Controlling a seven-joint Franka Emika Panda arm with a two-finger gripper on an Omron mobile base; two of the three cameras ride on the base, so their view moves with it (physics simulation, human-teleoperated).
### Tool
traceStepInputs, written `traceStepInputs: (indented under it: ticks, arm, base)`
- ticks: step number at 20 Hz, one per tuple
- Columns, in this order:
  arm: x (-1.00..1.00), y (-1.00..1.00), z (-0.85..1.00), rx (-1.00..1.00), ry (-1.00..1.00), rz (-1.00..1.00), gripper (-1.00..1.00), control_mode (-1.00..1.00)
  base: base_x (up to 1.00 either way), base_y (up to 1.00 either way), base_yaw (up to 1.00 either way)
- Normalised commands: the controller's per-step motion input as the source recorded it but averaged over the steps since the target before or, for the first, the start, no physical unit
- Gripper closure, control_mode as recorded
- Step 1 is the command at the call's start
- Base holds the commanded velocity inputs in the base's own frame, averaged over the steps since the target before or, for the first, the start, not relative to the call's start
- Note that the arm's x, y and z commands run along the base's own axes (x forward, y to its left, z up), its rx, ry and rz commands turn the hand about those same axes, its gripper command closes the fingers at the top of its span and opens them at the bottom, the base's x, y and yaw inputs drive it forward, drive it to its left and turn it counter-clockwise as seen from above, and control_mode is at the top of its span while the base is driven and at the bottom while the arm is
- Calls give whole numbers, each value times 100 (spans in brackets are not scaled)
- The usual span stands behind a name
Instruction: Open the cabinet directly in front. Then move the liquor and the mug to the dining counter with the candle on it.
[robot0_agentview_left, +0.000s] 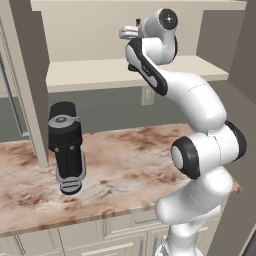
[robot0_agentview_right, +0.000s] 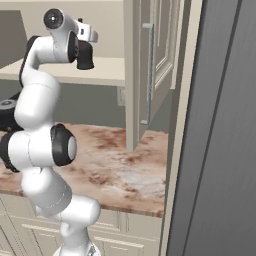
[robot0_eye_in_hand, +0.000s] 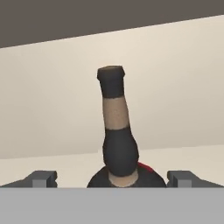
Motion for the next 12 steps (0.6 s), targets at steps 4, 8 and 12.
traceStepInputs:
  ticks: [4,8,12]
  arm:
    - [24,0,0,0,0,0,-100,-100]
    - [17,0,0,0,0,0,-100,-100]
    - [13,0,0,0,0,0,-100,-100]
  base:
    - [0,0,0]
    - [0,0,0]
    - [0,0,0]
